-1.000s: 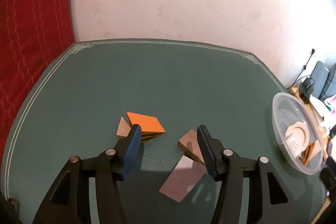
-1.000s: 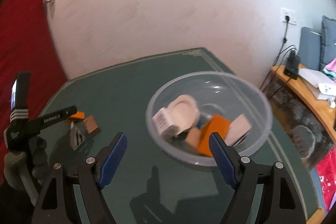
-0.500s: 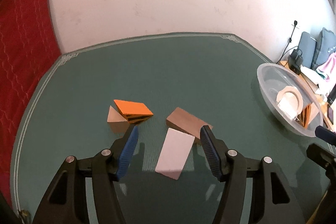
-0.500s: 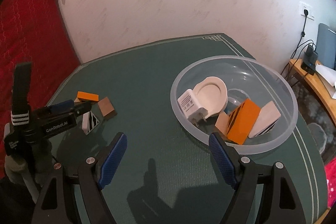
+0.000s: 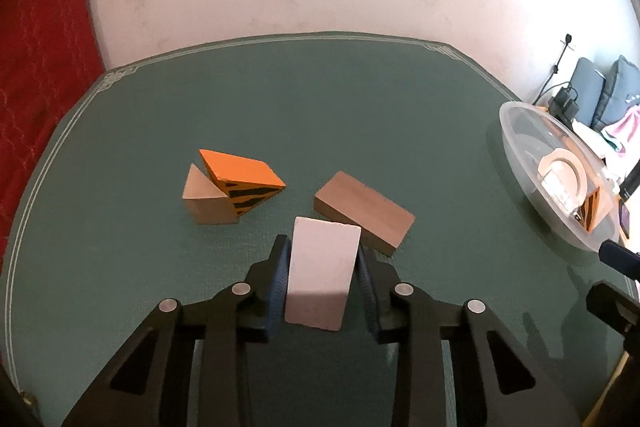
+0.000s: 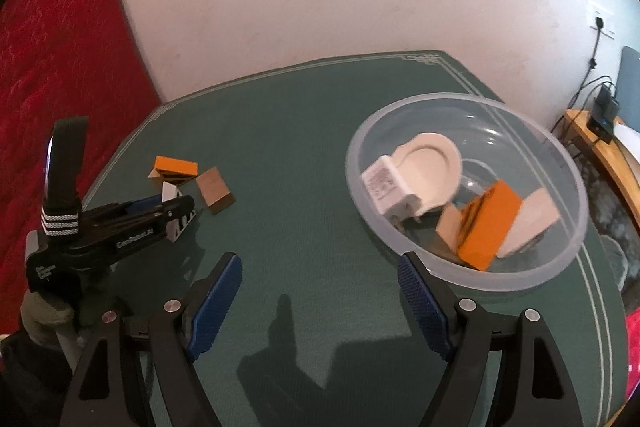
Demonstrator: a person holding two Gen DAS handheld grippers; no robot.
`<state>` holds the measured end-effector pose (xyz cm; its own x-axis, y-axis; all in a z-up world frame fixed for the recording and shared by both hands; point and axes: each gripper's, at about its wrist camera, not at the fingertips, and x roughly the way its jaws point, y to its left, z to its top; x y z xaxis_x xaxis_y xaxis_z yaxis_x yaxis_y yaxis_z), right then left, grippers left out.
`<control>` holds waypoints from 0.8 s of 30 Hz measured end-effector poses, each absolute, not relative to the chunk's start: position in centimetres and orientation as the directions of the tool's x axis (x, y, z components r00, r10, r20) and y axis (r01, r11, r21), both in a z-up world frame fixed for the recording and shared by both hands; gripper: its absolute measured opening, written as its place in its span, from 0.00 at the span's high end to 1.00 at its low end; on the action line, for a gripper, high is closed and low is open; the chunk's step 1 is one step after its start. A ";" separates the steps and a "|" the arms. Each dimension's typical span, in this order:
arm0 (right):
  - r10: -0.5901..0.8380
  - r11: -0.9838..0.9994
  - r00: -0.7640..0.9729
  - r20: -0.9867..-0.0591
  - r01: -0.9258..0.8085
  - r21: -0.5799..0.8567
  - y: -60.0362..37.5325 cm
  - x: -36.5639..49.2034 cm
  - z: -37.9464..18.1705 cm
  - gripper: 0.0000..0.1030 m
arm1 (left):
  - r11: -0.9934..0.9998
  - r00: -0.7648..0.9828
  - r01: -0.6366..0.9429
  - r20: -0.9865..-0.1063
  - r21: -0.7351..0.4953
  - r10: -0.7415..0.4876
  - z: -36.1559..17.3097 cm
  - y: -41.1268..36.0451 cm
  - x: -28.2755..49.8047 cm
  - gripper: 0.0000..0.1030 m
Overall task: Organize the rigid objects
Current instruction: 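Grasp the pale flat tile with the left gripper, then grasp the brown wooden block with the right gripper while the left gripper holds the pale tile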
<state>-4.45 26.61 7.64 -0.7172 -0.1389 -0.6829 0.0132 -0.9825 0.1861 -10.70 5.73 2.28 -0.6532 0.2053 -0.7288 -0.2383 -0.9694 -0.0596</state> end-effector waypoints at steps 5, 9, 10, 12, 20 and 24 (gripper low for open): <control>-0.168 -0.983 -0.702 -0.692 0.070 0.168 24.8 -5.8 7.9 0.19 | -0.976 -0.693 -0.195 -0.691 -0.094 0.205 3.7 4.1 -10.2 0.69; -0.190 -0.981 -0.681 -0.707 0.115 0.153 23.1 -7.2 7.7 0.19 | -0.983 -0.730 -0.150 -0.659 -0.107 0.183 5.0 2.8 -9.8 0.69; -0.197 -0.980 -0.675 -0.711 0.125 0.152 22.7 -7.6 7.7 0.19 | -0.985 -0.738 -0.135 -0.652 -0.107 0.172 5.2 2.5 -9.7 0.69; -0.217 -0.976 -0.659 -0.721 0.148 0.158 21.9 -8.6 7.5 0.19 | -0.990 -0.752 -0.099 -0.644 -0.101 0.141 5.6 1.9 -9.7 0.69; -0.248 -0.968 -0.613 -0.750 0.179 0.174 19.9 -12.5 6.5 0.25 | -0.990 -0.775 0.025 -0.628 -0.136 0.067 6.5 -0.8 -9.4 0.69; -0.242 -0.967 -0.604 -0.759 0.215 0.137 18.1 -14.2 6.1 0.32 | -0.987 -0.776 0.068 -0.629 -0.149 0.041 6.5 -1.8 -9.5 0.69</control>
